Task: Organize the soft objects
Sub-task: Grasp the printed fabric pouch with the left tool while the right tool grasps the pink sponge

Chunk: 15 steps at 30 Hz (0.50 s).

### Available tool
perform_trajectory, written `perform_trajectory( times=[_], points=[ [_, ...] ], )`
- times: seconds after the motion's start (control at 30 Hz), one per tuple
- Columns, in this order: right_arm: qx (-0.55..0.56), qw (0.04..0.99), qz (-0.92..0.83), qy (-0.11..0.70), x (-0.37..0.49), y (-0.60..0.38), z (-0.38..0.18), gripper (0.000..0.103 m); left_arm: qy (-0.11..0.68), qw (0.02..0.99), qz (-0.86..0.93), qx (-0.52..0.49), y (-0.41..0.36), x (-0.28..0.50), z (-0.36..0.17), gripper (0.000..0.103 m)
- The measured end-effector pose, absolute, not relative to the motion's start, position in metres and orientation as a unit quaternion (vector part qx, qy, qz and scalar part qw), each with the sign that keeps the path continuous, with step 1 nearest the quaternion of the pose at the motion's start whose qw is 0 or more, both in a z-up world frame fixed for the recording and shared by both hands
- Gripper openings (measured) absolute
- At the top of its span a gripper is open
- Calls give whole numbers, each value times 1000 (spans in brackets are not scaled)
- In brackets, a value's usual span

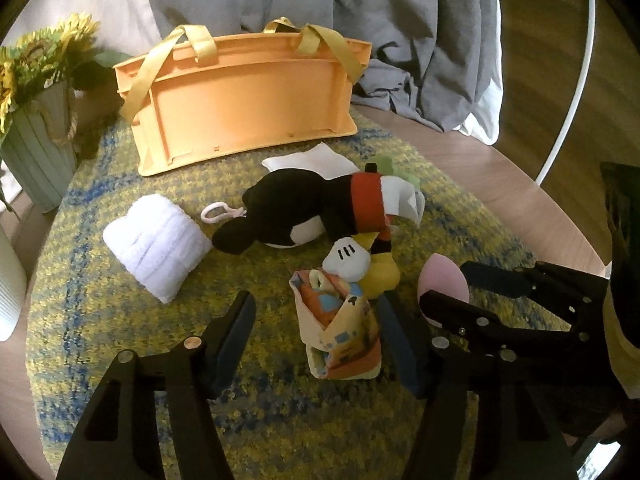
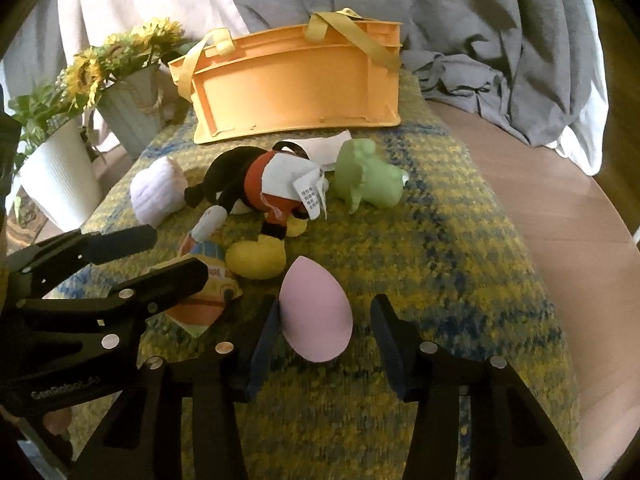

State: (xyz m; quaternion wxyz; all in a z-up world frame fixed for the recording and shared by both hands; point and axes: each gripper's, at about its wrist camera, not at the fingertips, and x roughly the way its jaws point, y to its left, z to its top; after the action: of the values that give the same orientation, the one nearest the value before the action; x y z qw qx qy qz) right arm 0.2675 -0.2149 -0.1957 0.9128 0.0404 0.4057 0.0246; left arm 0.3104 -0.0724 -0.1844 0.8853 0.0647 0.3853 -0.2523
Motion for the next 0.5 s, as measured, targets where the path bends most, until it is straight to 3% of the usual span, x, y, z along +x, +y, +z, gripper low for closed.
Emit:
perform_trajectory(
  times=[0.17,0.3,0.5],
  points=[
    [57,907,45,414,275,-217,-200,40,396,880,-258,47,-75,315,-189,53],
    [55,907,49,414,277,-217,-200,38,407,874,-263,36,-79,320,-194,40],
    [65,906,55,414,273,-218,-199,38,406,875,-262,43,-85,318,-196,34]
  ],
)
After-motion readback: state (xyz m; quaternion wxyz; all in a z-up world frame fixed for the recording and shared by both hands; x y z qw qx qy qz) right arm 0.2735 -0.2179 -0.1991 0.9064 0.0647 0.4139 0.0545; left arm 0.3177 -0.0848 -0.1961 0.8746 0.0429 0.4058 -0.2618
